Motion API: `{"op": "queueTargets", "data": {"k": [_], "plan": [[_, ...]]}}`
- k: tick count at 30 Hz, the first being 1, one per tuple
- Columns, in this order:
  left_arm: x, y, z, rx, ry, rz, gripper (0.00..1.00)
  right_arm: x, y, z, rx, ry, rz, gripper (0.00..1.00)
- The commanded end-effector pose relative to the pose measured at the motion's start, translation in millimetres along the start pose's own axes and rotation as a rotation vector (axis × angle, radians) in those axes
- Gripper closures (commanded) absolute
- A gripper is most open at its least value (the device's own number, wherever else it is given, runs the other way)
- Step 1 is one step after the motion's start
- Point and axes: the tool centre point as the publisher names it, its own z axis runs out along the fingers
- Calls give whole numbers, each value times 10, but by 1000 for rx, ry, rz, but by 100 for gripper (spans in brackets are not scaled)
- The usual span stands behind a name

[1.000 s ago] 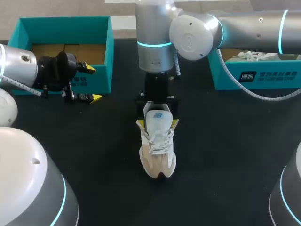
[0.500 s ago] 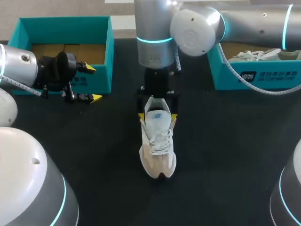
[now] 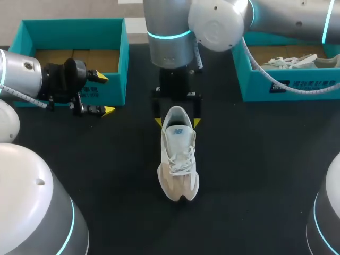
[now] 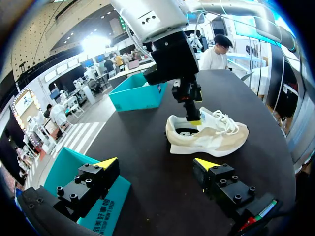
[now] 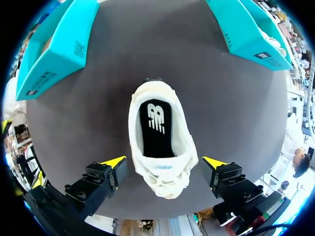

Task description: Take the shoe out of the shoebox, open the shoe tongue, remove and reinsert the insole, then place the shoe into the shoebox

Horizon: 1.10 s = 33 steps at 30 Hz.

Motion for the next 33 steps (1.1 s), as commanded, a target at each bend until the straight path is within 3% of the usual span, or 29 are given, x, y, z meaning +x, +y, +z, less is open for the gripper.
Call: {"op": "queueTargets", "data": {"k": [1,2,3,4,6,15,28,33], "plan": [[9,-8,0,-6,0,-1,0,-22,-161,-73,-23,1,0,0],[9,-8,0,-6,0,-1,0,-24,-178,-76,-21,1,3,7],[9,-8,0,-6,0,-1,0,-29,-206,-75,-18,-1,5,39],[9,-8,0,-6,0,-1,0,-36,-254,-75,-12,-2,11,56],[9,-8,0,-6,0,-1,0,-49,-319,-73,-5,-3,20,64],[9,-8,0,-6,0,-1,0,-73,-491,7,14,13,31,64],[9,-8,0,-6,0,-1,0,-25,-181,403,47,51,-10,66],[9,-8,0,-6,0,-1,0,-23,-143,431,51,46,-22,66]]}}
